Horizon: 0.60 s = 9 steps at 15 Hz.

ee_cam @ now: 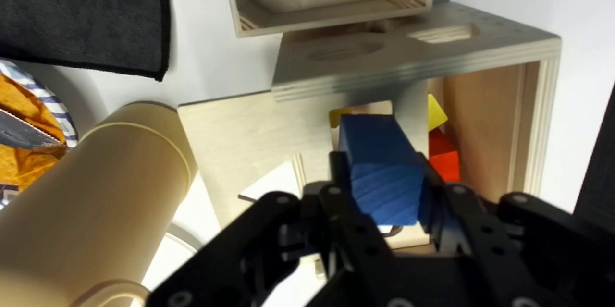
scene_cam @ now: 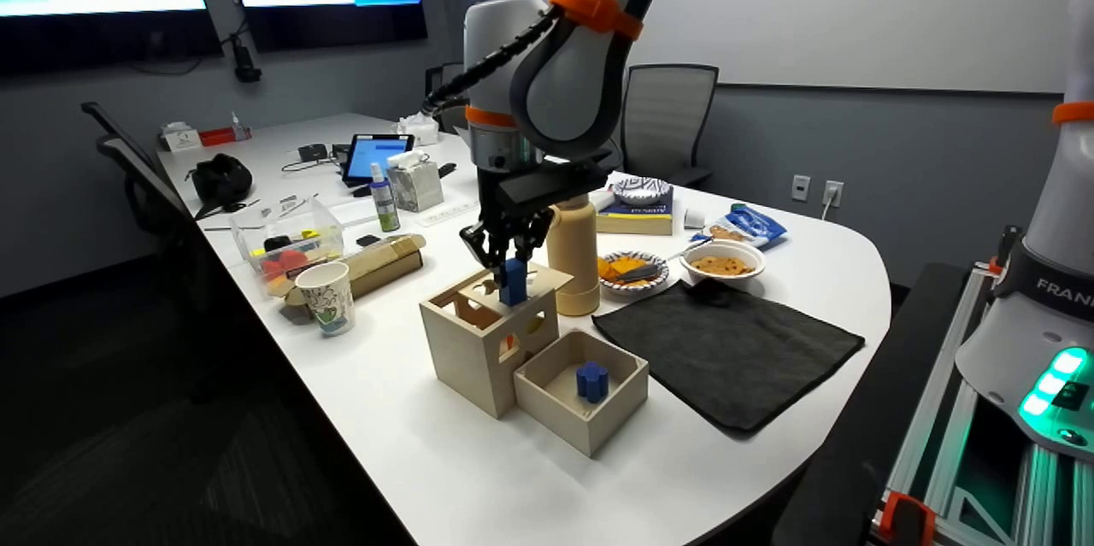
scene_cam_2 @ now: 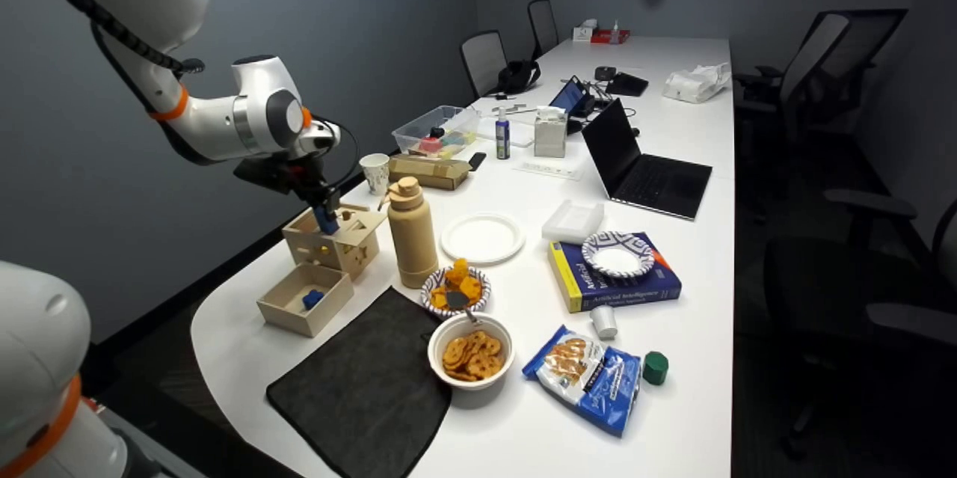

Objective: Pick up the yellow and blue objects and put them in the box

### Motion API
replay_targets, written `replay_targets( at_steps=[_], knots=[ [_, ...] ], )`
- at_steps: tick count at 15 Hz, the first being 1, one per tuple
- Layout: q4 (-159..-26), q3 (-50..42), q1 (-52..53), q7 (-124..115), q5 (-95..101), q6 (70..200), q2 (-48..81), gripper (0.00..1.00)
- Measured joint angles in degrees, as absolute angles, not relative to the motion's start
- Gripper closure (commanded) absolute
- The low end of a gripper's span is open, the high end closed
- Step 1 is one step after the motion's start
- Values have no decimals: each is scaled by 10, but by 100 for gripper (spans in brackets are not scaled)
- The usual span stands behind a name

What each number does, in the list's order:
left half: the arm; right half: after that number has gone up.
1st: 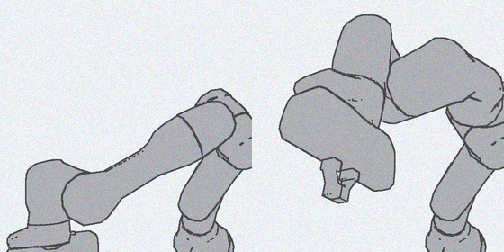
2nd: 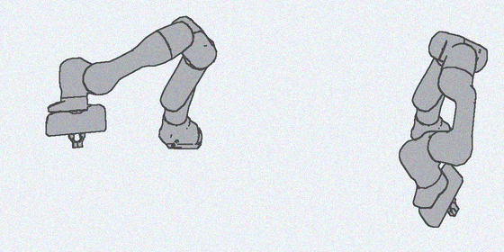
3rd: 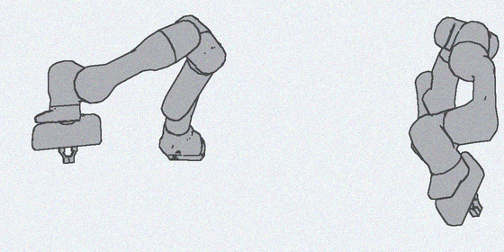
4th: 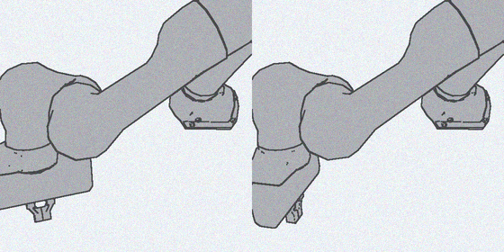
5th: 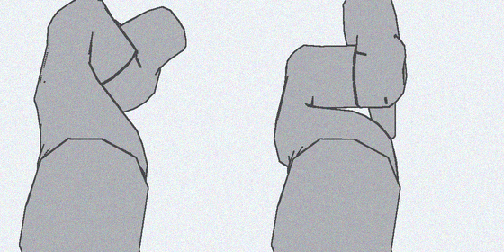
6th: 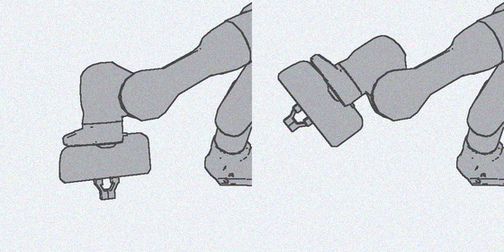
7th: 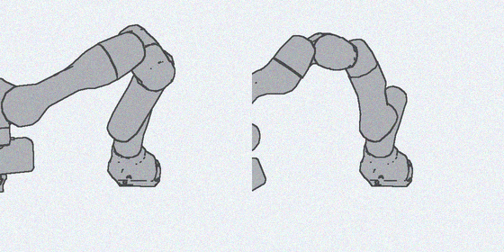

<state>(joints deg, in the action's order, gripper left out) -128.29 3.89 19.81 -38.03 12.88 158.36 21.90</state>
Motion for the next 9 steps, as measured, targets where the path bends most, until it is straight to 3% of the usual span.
replay_targets(
  at_steps=[9],
  knots=[
    [-1255, 32, 206, -353, 129, 1548, 230, 91]
  ],
)
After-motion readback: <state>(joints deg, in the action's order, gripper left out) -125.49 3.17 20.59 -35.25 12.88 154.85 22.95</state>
